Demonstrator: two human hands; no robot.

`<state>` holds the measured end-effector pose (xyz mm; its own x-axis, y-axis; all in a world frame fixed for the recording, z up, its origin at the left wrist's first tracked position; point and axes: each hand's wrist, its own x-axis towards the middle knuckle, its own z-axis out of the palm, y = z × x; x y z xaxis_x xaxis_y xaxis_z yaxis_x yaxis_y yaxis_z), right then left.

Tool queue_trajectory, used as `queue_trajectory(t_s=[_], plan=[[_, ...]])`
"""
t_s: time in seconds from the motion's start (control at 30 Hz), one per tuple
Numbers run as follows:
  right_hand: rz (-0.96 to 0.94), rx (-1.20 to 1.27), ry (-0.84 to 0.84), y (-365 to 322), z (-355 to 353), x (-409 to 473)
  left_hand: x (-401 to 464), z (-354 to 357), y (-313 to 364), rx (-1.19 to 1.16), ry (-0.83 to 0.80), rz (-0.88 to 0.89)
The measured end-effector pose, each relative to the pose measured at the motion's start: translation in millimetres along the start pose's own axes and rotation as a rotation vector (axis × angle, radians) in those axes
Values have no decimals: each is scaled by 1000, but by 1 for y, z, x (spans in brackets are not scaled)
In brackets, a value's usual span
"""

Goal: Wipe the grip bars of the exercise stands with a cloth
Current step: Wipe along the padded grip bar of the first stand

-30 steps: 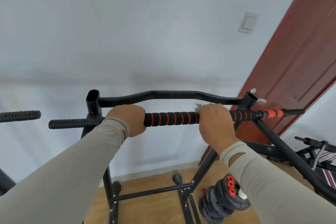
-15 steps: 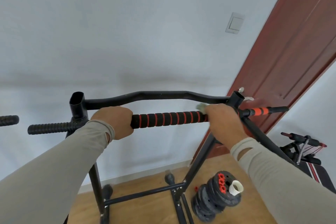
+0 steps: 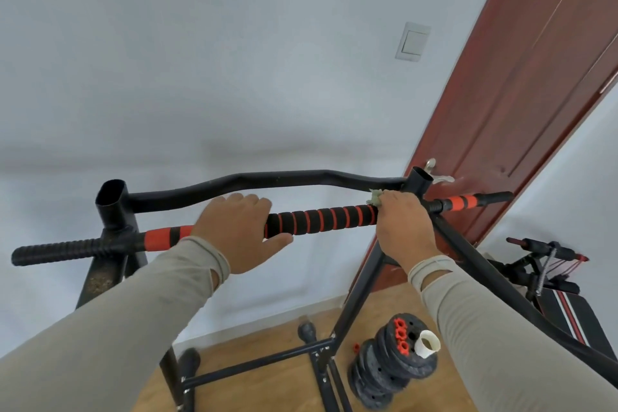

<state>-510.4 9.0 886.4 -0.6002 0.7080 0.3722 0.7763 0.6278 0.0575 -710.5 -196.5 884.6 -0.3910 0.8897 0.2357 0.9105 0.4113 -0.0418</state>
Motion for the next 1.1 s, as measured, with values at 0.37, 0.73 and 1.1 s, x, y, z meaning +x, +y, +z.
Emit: queue_trajectory(t_s=[0.37,0.73,1.1], plan=[[-437,356,143,-93,2,-34,2,34,3,40,262,116],[85,13,-85,81,-9,18,3,34,5,25,230,91],[-413,395,191,-88,7,-39,3,32,5,34,225,88]])
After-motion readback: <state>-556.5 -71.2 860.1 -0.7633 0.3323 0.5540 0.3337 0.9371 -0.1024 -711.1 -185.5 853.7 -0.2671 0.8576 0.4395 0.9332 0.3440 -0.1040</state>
